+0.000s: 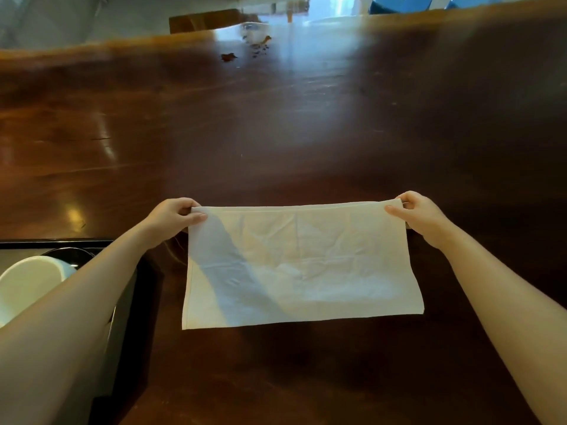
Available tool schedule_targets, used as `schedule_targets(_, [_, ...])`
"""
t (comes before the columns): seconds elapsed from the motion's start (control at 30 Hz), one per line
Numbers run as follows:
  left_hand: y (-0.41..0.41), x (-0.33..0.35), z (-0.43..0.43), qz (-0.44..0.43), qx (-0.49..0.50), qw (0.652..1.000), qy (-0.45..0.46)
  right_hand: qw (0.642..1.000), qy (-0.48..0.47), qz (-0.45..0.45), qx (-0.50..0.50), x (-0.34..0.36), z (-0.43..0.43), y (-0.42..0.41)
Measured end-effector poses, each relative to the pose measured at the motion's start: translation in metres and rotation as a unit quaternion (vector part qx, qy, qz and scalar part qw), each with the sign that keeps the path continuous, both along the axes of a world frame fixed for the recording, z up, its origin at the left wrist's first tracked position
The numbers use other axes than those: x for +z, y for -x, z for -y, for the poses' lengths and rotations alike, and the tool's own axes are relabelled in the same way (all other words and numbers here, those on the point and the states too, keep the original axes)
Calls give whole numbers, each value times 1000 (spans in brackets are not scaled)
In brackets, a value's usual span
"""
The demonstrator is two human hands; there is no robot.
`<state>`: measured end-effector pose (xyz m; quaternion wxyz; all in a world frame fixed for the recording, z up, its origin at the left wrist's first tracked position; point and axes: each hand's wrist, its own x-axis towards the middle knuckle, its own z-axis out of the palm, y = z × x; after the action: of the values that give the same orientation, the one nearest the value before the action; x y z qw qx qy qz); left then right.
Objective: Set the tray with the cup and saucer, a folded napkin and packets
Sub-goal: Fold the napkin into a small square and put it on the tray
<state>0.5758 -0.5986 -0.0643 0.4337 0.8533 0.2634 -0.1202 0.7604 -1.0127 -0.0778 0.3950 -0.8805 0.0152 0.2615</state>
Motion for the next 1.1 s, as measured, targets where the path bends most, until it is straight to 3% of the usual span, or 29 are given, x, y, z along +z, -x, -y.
schedule_targets(0.1, [10, -6, -4, 31, 39, 998, 27, 993, -90, -4, -81, -2, -4, 6])
schedule_targets(0.33, [16, -12, -3, 64, 61, 995, -38, 984, -79, 89, -131, -6, -17, 11])
schedule_targets(0.8, [7, -9, 4, 9, 96, 994, -55, 974, 35, 184, -125, -21, -34, 8])
schedule_targets(1.1, [4, -34, 30, 54, 156, 964, -206, 931, 173, 318, -44, -45, -45, 14])
